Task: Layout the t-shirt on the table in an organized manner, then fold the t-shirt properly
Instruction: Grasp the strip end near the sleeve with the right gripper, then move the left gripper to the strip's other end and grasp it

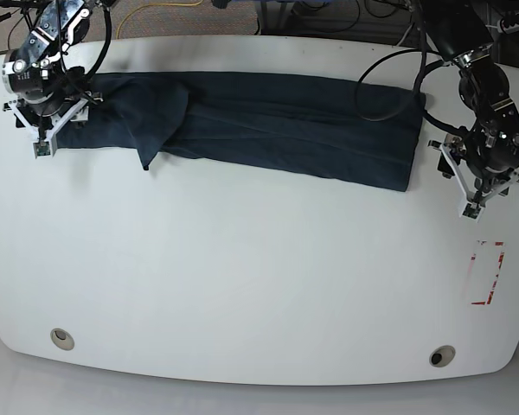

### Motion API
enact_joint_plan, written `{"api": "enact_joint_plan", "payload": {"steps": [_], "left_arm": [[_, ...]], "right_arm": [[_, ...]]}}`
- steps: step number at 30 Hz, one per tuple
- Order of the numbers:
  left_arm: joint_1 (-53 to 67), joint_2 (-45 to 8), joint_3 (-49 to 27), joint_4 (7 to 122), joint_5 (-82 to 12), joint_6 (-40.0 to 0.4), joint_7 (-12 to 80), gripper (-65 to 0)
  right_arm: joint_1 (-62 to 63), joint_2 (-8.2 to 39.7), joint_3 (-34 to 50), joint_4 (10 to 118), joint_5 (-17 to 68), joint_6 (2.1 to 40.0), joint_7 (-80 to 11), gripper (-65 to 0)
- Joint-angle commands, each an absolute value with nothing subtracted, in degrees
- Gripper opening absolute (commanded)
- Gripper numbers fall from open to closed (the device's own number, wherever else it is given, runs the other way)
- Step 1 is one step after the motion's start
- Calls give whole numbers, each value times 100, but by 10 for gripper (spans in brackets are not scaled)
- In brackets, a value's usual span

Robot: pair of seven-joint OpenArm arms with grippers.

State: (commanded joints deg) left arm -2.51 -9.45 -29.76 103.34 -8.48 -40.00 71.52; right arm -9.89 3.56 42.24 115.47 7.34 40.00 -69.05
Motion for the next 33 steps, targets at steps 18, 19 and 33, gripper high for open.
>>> {"api": "enact_joint_plan", "payload": {"steps": [18,19,33], "left_arm": [[-330,-1235,-3363,9103,-2853,-4000,7451,-176],[-330,-1235,-3363,8998,-2923,-4000,7521,-176],[-4,-1218,-2712,8365,-3662,-4000,7697,-179]], "right_arm": [[-963,207,3811,11521,690,4000,-6897,-250],[-963,242,3873,11521,690,4000,-6897,-250],[-980,295,3987,11521,716,4000,-6897,-250]]}}
